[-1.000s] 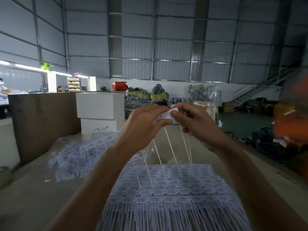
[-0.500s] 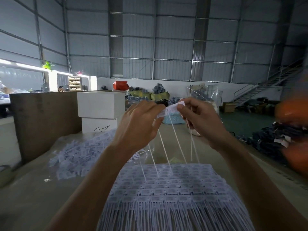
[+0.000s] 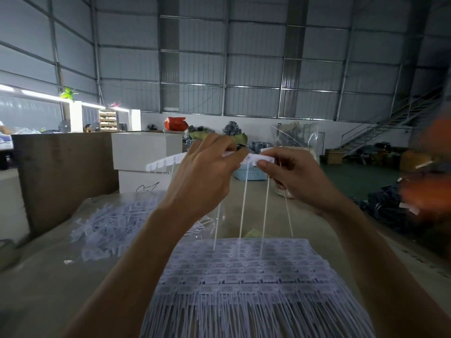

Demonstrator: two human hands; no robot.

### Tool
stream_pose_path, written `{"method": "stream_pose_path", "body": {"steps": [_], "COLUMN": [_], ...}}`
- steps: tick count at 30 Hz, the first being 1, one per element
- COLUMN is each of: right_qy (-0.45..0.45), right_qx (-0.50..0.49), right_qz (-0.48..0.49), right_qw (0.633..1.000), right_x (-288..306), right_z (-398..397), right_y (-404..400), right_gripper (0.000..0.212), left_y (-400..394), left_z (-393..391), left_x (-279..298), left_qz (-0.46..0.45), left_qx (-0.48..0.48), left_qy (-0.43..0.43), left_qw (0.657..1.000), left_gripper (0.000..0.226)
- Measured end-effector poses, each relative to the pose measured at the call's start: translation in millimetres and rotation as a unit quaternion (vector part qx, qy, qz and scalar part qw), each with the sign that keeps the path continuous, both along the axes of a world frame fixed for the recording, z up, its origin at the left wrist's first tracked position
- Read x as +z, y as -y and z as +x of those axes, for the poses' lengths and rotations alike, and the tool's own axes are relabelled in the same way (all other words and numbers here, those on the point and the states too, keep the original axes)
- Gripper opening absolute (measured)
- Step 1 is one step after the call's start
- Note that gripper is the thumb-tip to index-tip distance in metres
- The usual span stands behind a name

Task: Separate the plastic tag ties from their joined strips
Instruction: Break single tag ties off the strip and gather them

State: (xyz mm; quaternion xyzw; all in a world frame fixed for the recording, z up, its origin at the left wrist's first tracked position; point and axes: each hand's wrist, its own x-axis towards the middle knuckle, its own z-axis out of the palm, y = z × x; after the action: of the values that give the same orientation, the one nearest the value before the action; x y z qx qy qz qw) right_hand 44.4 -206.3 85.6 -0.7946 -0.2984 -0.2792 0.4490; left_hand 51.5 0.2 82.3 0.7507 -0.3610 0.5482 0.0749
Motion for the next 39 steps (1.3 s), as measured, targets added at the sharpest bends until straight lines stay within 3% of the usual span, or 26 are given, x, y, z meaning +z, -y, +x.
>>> {"method": "stream_pose_path", "body": {"steps": [15,23,28,31,36,39], "right_qy": [0.200,0.245,0.301,0.262,0.179,0.130], "right_qx": [-0.157,-0.131,-0.159,-0.112,-0.137,-0.071], "right_qz": [-0.082,-0.094,-0.141,-0.097,-0.103,-0.098], "right_qw": [0.964,0.956,0.930,0.954,0.969,0.984], "right_x": [1,0,0,0,0,-1], "right_z": [-1,-2,3,2,5,5], "right_y": [-11,-14,-11,-13,-13,-13], "right_gripper": [0.012,0.015,0.008,0.010,0.042,0.053], "left_y": [1,0,2,1,3,3], "left_z": [-1,0,7,8,5,3], "left_x": [0,-1,-2,-2,-2,-2], "left_qz": [-0.025,-0.034,-0.048,-0.035,-0.009,-0.010], "left_qx": [0.010,0.006,-0.039,-0.041,-0.021,-0.008], "left_qy": [-0.055,-0.075,-0.136,-0.115,-0.083,-0.083], "left_qw": [0.998,0.997,0.989,0.992,0.996,0.996], "left_gripper": [0.041,0.045,0.030,0.031,0.037,0.039]}}
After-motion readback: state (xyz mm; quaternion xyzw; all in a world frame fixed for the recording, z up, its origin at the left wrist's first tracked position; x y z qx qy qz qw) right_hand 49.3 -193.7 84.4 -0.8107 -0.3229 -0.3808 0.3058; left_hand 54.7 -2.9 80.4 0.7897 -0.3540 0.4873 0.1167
